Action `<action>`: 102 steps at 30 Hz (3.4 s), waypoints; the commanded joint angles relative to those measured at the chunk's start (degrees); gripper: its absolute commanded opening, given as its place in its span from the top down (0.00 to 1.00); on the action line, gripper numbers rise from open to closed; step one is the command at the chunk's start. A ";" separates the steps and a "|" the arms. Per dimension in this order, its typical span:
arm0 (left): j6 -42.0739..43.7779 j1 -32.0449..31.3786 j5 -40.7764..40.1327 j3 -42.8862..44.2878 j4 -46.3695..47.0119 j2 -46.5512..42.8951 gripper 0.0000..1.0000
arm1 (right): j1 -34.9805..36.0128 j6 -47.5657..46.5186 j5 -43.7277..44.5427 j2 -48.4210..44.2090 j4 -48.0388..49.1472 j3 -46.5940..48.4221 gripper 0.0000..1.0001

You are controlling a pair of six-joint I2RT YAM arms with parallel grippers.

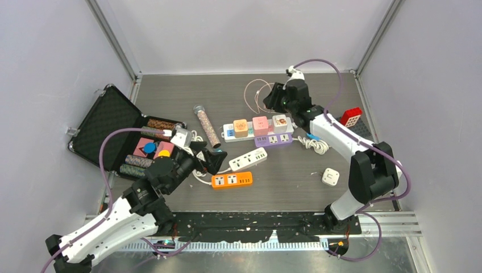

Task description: Insert the plug

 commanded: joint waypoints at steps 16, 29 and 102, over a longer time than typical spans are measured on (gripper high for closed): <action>-1.73 0.07 -1.32 1.02 3.51 -1.13 0.02 | 14.62 -17.79 24.62 3.25 21.32 -8.09 0.85; -6.17 3.92 5.44 2.89 5.36 4.48 0.09 | 15.47 -15.57 18.75 1.58 15.53 -5.04 0.85; 12.43 26.08 49.27 10.53 43.54 46.50 1.00 | 10.21 24.09 -19.37 -3.77 -2.02 2.70 0.26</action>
